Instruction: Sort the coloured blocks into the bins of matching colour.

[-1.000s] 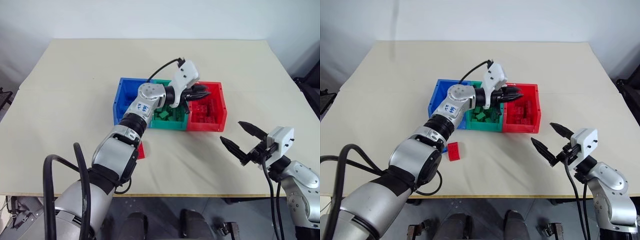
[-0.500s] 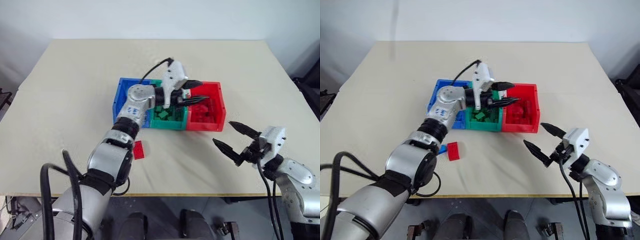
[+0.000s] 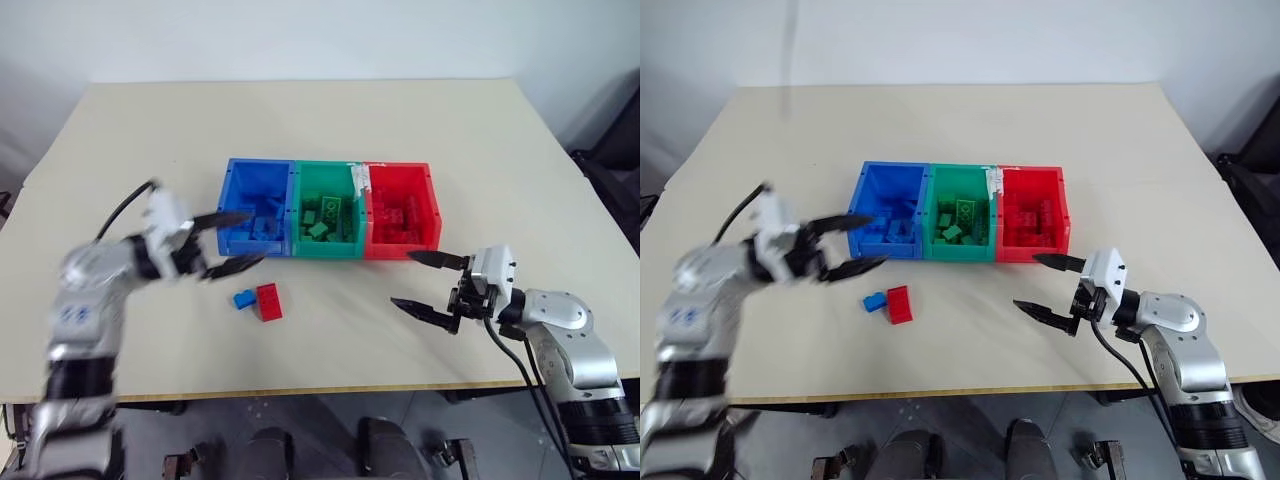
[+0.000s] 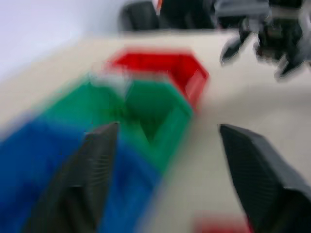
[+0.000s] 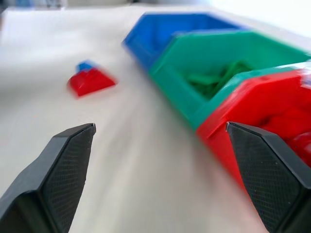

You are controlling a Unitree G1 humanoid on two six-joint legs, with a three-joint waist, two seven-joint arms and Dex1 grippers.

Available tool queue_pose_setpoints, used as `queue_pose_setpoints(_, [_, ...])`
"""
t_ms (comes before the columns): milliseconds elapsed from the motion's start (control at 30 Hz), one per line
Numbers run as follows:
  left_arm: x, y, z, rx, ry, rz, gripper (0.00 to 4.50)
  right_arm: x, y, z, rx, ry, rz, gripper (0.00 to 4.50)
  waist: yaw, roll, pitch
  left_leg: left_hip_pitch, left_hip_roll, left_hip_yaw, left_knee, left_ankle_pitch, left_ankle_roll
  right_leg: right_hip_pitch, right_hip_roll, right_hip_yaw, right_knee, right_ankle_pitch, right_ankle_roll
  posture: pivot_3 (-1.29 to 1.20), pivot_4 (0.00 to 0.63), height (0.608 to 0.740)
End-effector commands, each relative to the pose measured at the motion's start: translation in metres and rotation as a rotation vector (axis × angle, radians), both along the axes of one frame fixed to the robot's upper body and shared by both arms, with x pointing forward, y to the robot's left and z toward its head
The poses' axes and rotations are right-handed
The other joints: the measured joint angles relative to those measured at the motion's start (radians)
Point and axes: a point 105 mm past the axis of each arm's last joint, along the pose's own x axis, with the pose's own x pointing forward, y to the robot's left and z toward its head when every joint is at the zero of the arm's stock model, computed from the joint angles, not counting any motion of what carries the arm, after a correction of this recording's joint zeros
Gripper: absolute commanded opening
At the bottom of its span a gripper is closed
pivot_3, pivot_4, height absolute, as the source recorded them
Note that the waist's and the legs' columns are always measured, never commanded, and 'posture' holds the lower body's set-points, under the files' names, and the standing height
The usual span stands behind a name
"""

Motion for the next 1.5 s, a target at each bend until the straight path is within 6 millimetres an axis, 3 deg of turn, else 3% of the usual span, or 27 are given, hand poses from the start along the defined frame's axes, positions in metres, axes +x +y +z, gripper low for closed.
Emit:
queue_pose_setpoints(33, [-0.031, 0.030, 0.003, 0.036, -0.029, 0.086, 4.47, -0.006, 0.005, 0.005, -0.052, -0.039, 0.092, 4.50, -0.004, 0.000, 0.000, 0.000, 0.001, 0.000, 0.000, 0.000, 0.000, 0.000, 0.000, 0.000, 0.000, 0.000, 0.000, 0.00, 0.150, 0.740])
queue_pose_setpoints(200, [-0.049, 0.044, -0.021, 0.072, 0.063, 0.150, 4.47, -0.004, 0.013, 0.008, -0.051, -0.042, 0.121, 4.50, 0.023, -0.001, 0.000, 0.002, 0.001, -0.002, 0.001, 0.000, 0.000, 0.002, -0.002, -0.001, -0.003, 0.000, -0.001, 0.00, 0.150, 0.740])
queue_pose_setpoints(367, [-0.044, 0.013, -0.028, 0.168, 0.025, 0.013, 4.47, -0.003, 0.008, 0.007, -0.070, -0.033, 0.106, 4.50, 0.029, -0.001, 0.000, 0.001, 0.000, -0.003, 0.000, 0.000, 0.000, 0.002, -0.003, -0.001, -0.002, 0.000, -0.001, 0.00, 0.150, 0.740])
queue_pose_setpoints(567, [-0.024, -0.019, -0.034, 0.307, -0.003, -0.211, 4.47, -0.005, 0.002, 0.006, -0.095, -0.016, 0.095, 4.50, 0.021, 0.000, 0.000, 0.000, -0.002, -0.001, 0.000, -0.001, 0.000, 0.001, 0.000, -0.001, -0.001, 0.000, -0.001, 0.00, 0.150, 0.740])
queue_pose_setpoints(767, [0.007, -0.025, -0.047, 0.548, 0.008, -0.429, 4.47, -0.013, -0.003, 0.006, -0.110, 0.001, 0.072, 4.50, 0.019, 0.000, 0.000, 0.001, -0.001, 0.010, 0.000, -0.001, 0.000, 0.000, 0.002, -0.001, 0.000, 0.000, -0.001, 0.00, 0.150, 0.740])
queue_pose_setpoints(967, [0.034, -0.037, -0.042, 0.631, -0.025, -0.531, 4.47, -0.020, -0.006, 0.005, -0.110, 0.011, 0.044, 4.50, 0.020, 0.000, 0.001, 0.000, -0.002, 0.013, 0.001, -0.001, 0.001, -0.001, 0.001, -0.001, 0.001, 0.000, -0.001, 0.00, 0.150, 0.740])
queue_pose_setpoints(1167, [0.039, -0.051, -0.049, 0.683, -0.002, -0.660, 4.47, -0.027, -0.010, 0.004, -0.121, 0.036, 0.030, 4.50, 0.018, -0.001, 0.001, 0.000, -0.002, 0.013, 0.001, -0.001, 0.002, 0.000, 0.001, -0.001, 0.001, 0.000, -0.001, 0.00, 0.150, 0.740])
queue_pose_setpoints(1433, [0.050, -0.058, -0.063, 0.756, 0.038, -0.694, 4.47, -0.032, -0.013, 0.005, -0.136, 0.060, 0.027, 4.50, 0.023, -0.001, 0.001, 0.000, -0.002, 0.013, 0.002, -0.001, 0.002, 0.000, 0.001, -0.001, 0.001, 0.001, -0.001, 0.00, 0.150, 0.740])
queue_pose_setpoints(1500, [0.051, -0.062, -0.065, 0.747, 0.044, -0.704, 4.08, -0.034, -0.015, 0.004, -0.140, 0.066, 0.026, 4.50, 0.023, -0.001, 0.001, 0.000, -0.002, 0.013, 0.002, -0.001, 0.002, 0.000, 0.001, -0.001, 0.001, 0.001, 0.000, 0.00, 0.150, 0.740])
